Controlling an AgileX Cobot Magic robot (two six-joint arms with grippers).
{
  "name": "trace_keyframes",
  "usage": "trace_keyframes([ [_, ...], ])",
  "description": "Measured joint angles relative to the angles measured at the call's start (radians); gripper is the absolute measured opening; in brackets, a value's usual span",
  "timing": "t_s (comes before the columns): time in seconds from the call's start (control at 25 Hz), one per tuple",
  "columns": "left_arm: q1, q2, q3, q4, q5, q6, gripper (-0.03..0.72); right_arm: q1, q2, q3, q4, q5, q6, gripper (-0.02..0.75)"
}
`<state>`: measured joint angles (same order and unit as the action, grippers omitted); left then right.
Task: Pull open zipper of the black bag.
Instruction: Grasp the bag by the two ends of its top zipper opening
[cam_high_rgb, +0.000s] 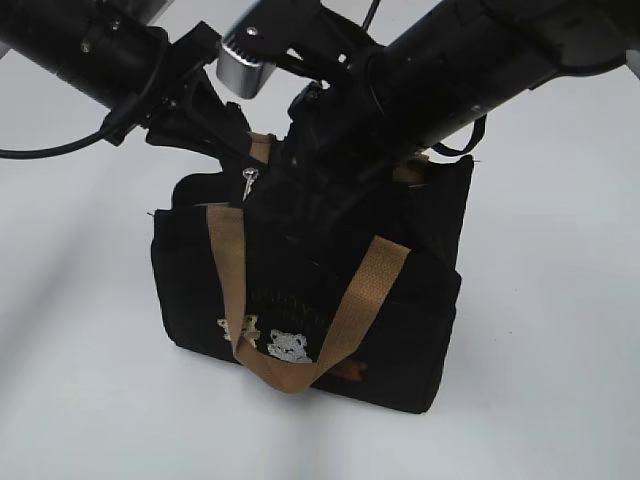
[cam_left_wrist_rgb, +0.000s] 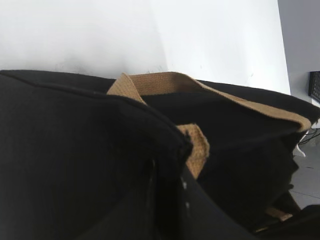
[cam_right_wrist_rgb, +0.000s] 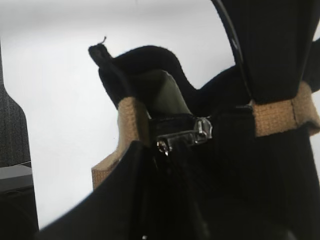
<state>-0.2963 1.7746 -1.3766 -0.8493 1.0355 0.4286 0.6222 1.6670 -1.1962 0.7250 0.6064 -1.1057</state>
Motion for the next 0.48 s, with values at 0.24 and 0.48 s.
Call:
trace_keyframes([
  [0.24, 0.0, 0.0, 0.0, 0.0, 0.003, 0.0, 0.027, 0.0, 0.0, -0.001, -0.002, -0.002, 0.012, -0.001],
  [0.48, 0.0, 0.0, 0.0, 0.0, 0.003, 0.0, 0.027, 0.0, -0.036, 0.0, -0.007, -0.005, 0.04, -0.001],
])
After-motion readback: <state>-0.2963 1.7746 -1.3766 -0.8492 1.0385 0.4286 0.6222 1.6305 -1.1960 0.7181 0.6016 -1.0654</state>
